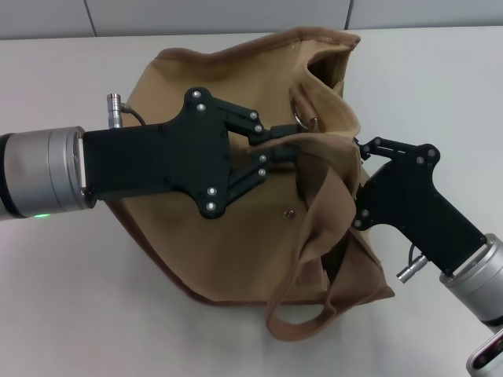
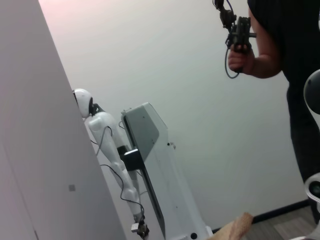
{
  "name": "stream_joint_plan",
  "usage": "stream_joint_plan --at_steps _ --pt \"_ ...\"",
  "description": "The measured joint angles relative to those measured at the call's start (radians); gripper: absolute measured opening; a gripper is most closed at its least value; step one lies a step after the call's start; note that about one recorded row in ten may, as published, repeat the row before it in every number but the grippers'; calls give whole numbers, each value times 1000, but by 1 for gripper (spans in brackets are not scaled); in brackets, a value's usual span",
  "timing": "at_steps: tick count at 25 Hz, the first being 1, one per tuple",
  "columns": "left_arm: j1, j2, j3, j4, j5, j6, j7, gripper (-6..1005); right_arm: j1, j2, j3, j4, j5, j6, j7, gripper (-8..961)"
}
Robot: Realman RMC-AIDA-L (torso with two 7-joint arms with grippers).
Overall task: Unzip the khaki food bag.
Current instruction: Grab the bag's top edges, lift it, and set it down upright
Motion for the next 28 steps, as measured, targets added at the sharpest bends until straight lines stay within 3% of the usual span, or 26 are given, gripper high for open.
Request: stream_joint_plan --at_steps 15,21,28 --pt "11 0 -8 -36 -74 -3 21 90 -28 0 6 -4 7 13 8 8" --pt "38 3 -19 -75 -183 -13 68 90 -63 0 25 -16 9 13 11 8" --pt "39 0 -38 -112 -216 -40 71 91 -115 -2 48 -67 9 0 74 9"
